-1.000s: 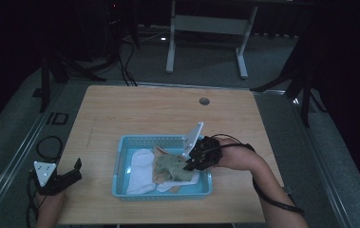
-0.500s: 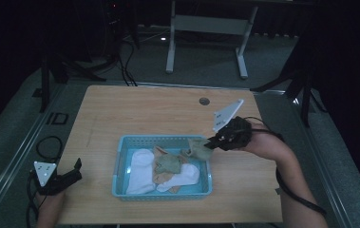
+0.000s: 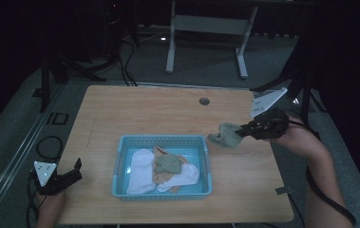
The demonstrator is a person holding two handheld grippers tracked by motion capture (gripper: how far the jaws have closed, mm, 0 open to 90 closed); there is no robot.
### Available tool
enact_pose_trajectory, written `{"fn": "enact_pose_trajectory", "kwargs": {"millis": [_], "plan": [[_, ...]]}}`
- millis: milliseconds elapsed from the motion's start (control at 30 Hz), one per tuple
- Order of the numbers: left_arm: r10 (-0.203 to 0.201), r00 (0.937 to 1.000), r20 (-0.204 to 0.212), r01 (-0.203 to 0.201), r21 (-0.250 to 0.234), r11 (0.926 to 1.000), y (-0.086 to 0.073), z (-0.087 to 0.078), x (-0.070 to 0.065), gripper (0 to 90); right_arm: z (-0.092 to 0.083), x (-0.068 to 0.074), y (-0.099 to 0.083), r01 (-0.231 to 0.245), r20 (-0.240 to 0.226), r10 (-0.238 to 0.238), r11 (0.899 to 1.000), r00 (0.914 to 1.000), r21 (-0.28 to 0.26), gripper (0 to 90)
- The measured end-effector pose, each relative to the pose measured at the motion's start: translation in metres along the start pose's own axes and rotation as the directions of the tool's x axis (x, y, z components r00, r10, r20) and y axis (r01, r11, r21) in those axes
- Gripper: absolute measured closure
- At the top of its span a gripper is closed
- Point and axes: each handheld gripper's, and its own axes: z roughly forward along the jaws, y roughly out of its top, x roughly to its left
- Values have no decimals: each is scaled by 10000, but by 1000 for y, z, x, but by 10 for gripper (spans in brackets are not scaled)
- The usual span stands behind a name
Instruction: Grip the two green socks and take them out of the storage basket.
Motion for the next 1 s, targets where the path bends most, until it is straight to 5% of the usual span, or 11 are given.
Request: {"fn": "enact_pose_trajectory", "kwargs": {"millis": [400, 567, 1000], "plan": [[-10, 10000, -30, 10, 0, 10000, 0, 0, 0, 4, 15, -21, -47, -1017, 431, 993, 9931, 9941, 576, 848], [-11, 10000, -26, 11, -2, 10000, 0, 0, 0, 3, 37, -21, -67, -1284, 355, 1256, 9875, 9914, 918, 848], [6, 10000, -59, -6, -8, 10000, 0, 0, 0, 4, 115, -1, -122, -1762, -716, 1914, 9680, 9789, 1785, 845]]}}
